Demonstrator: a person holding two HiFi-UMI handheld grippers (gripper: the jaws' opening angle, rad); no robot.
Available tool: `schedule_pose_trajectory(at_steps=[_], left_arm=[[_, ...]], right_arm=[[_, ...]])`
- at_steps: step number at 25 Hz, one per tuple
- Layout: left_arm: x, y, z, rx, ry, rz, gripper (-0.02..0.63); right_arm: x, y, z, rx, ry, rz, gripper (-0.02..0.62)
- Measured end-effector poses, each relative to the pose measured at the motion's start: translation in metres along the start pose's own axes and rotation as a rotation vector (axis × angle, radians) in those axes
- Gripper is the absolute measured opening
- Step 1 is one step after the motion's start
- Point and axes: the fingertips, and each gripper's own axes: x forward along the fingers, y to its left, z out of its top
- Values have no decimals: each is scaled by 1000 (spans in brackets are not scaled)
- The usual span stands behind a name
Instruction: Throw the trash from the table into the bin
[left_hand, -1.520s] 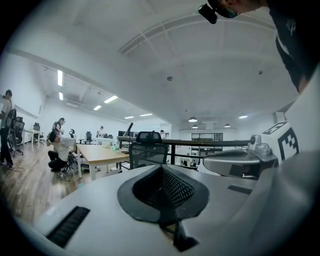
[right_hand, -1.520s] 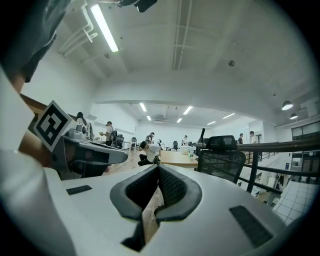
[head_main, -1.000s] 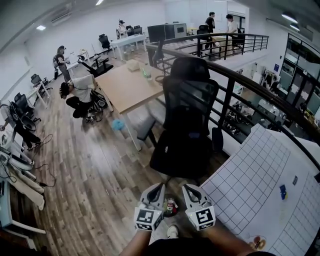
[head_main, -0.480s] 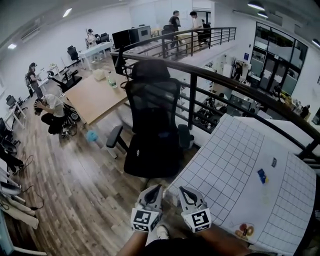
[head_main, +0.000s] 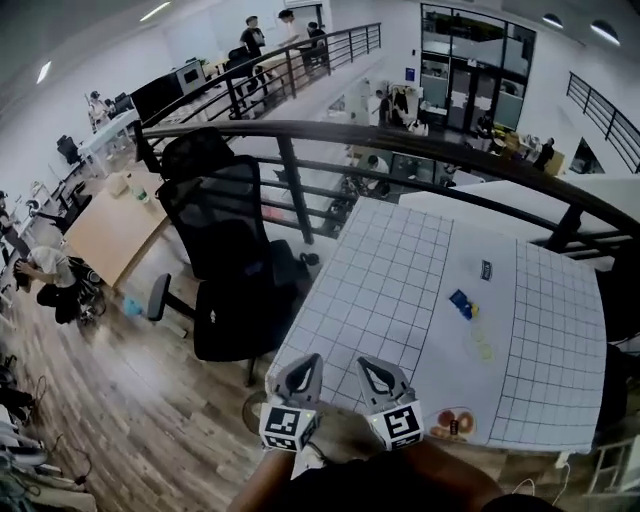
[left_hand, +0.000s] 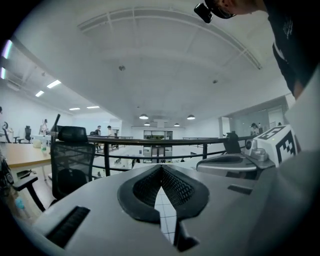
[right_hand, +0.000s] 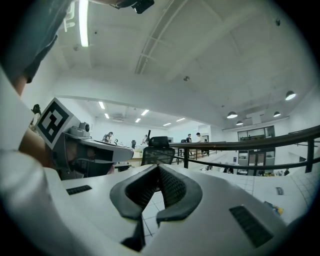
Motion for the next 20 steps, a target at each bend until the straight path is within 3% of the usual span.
schedule_pose_trajectory(at_steps=[10, 16, 20], left_arm=[[110, -136, -1, 43, 34, -221, 20], [141, -187, 0, 43, 46, -264, 20], [153, -203, -7, 53, 65, -279, 20]], right_arm=[[-95, -144, -21, 0, 15, -214, 23], [-138, -199, -45, 31, 64, -267, 23], [-147, -225, -69, 91, 154, -245, 23]])
